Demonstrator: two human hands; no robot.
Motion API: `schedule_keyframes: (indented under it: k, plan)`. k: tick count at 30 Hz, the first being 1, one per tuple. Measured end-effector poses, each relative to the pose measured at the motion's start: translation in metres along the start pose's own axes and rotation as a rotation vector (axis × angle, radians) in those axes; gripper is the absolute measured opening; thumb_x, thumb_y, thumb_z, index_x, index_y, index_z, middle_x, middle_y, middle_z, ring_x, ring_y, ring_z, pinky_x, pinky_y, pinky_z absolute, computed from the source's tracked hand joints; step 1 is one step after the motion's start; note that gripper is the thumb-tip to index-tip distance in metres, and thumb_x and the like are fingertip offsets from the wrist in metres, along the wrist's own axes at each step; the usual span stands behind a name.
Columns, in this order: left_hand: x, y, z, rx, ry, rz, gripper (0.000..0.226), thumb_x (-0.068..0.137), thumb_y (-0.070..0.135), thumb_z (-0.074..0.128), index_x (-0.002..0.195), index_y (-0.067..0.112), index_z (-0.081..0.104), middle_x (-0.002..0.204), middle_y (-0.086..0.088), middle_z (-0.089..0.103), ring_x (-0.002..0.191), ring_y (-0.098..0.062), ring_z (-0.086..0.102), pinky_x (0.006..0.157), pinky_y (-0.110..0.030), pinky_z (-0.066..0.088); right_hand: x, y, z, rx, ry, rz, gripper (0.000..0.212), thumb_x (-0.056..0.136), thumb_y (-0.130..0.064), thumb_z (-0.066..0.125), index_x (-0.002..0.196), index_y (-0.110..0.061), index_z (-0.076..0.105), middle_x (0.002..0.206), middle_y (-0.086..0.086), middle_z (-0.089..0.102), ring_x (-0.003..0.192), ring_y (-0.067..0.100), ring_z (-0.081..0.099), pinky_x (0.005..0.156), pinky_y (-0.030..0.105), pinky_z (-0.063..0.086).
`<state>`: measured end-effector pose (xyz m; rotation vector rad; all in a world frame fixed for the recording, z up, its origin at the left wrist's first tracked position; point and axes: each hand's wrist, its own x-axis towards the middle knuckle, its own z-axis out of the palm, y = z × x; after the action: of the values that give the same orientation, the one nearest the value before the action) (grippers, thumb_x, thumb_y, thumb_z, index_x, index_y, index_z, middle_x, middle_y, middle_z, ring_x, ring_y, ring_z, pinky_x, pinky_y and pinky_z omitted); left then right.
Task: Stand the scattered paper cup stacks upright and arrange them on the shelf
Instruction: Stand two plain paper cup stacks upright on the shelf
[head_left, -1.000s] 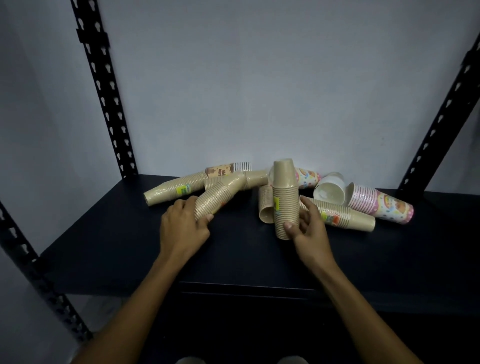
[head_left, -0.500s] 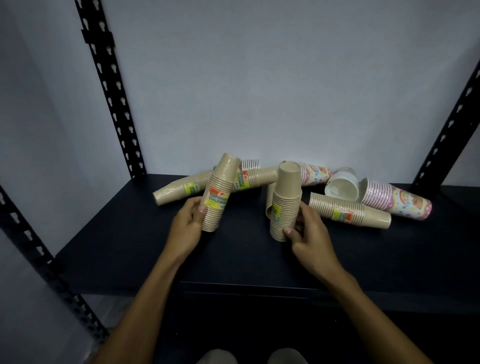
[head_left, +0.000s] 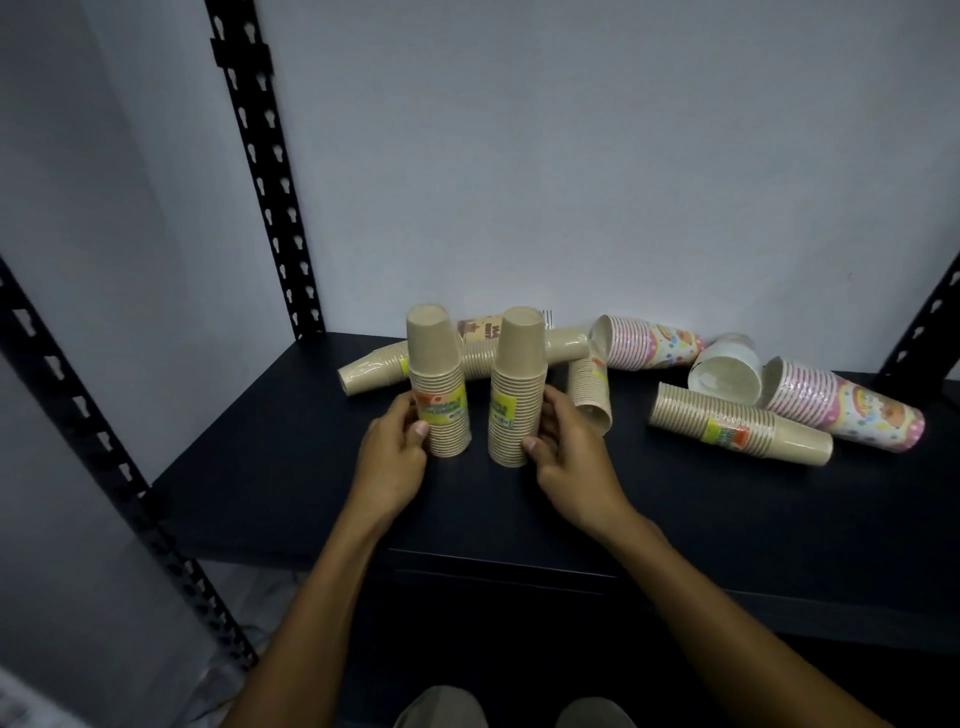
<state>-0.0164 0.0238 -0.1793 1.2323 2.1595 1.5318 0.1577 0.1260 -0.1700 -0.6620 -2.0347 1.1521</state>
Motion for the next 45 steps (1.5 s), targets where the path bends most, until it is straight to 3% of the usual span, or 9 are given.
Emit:
schedule_keyframes:
  k: [4, 7, 10, 16, 24, 32, 36, 41, 45]
  plan:
    - [-0.001, 0.004, 0.002, -0.068, -0.045, -0.028, 0.056, 0.093, 0.006, 0.048, 0.143, 0.028, 0.038, 0.132, 0.002, 0.059, 0.12, -0.008, 0.051, 0.106, -0.038, 0.04, 0.017, -0.001, 0.01, 0.028, -0.009, 0.024, 0.057, 0.086, 0.001, 0.058, 0.137, -0.02, 0.043, 0.124, -0.007, 0.058, 0.118, 0.007, 0.055, 0.099, 0.025, 0.047]
    - [-0.001, 0.004, 0.002, -0.107, -0.066, -0.047, 0.073, 0.084, 0.018, 0.067, 0.145, 0.031, 0.029, 0.132, 0.006, 0.056, 0.122, -0.008, 0.051, 0.105, -0.038, 0.041, 0.027, -0.001, 0.014, -0.029, -0.01, 0.023, 0.047, 0.08, -0.025, 0.069, 0.121, -0.036, 0.05, 0.119, -0.01, 0.051, 0.117, 0.012, 0.054, 0.099, 0.032, 0.048]
    - [0.001, 0.005, 0.005, -0.059, -0.02, -0.068, 0.07, 0.076, 0.033, 0.076, 0.134, 0.03, 0.038, 0.127, 0.008, 0.058, 0.118, -0.01, 0.053, 0.103, -0.04, 0.044, 0.033, 0.003, 0.018, -0.064, 0.039, 0.064, 0.06, 0.071, -0.051, 0.071, 0.123, -0.031, 0.049, 0.12, -0.006, 0.053, 0.116, 0.012, 0.054, 0.098, 0.038, 0.05]
    - [0.002, 0.005, 0.003, -0.036, 0.052, -0.072, 0.041, 0.082, 0.018, 0.071, 0.12, 0.02, 0.058, 0.117, 0.002, 0.063, 0.107, -0.01, 0.058, 0.096, -0.038, 0.049, 0.027, 0.009, 0.016, 0.031, 0.069, 0.053, 0.048, 0.086, -0.013, 0.068, 0.125, -0.025, 0.043, 0.119, -0.008, 0.06, 0.11, 0.004, 0.058, 0.095, 0.029, 0.051]
    - [-0.004, 0.012, -0.002, -0.173, -0.035, -0.051, 0.058, 0.085, 0.004, 0.066, 0.137, 0.02, 0.048, 0.122, 0.005, 0.064, 0.114, -0.007, 0.059, 0.102, -0.031, 0.046, 0.026, 0.013, 0.018, -0.021, 0.09, -0.024, 0.047, 0.089, -0.014, 0.063, 0.131, -0.028, 0.047, 0.129, 0.001, 0.056, 0.114, 0.008, 0.058, 0.098, 0.037, 0.051]
    - [-0.006, 0.012, -0.002, -0.188, -0.029, -0.055, 0.056, 0.082, 0.011, 0.072, 0.133, 0.021, 0.052, 0.13, 0.004, 0.061, 0.121, -0.009, 0.055, 0.106, -0.037, 0.044, 0.023, 0.009, 0.017, 0.003, 0.04, -0.03, 0.054, 0.093, -0.011, 0.057, 0.141, -0.028, 0.04, 0.132, -0.006, 0.057, 0.12, 0.001, 0.053, 0.099, 0.026, 0.047]
    - [-0.007, 0.013, -0.002, -0.193, 0.005, -0.056, 0.057, 0.079, 0.011, 0.076, 0.13, 0.019, 0.053, 0.128, 0.002, 0.061, 0.119, -0.009, 0.057, 0.104, -0.036, 0.046, 0.026, 0.012, 0.018, -0.005, 0.05, -0.029, 0.054, 0.089, -0.018, 0.064, 0.137, -0.03, 0.043, 0.133, -0.002, 0.055, 0.119, 0.007, 0.055, 0.099, 0.031, 0.049]
    - [-0.008, 0.014, -0.001, -0.207, 0.016, -0.047, 0.057, 0.078, 0.009, 0.076, 0.13, 0.017, 0.053, 0.125, 0.001, 0.063, 0.113, -0.007, 0.06, 0.1, -0.031, 0.049, 0.025, 0.012, 0.018, 0.017, 0.045, -0.023, 0.05, 0.091, -0.004, 0.059, 0.137, -0.019, 0.044, 0.128, -0.003, 0.059, 0.11, -0.005, 0.056, 0.089, 0.01, 0.047]
    - [-0.009, 0.015, -0.001, -0.216, 0.022, -0.038, 0.057, 0.078, 0.008, 0.076, 0.129, 0.017, 0.054, 0.124, 0.002, 0.064, 0.112, -0.006, 0.061, 0.099, -0.029, 0.049, 0.024, 0.01, 0.018, 0.038, 0.026, -0.033, 0.054, 0.092, -0.007, 0.058, 0.141, -0.021, 0.041, 0.129, -0.008, 0.059, 0.118, -0.002, 0.054, 0.096, 0.017, 0.046]
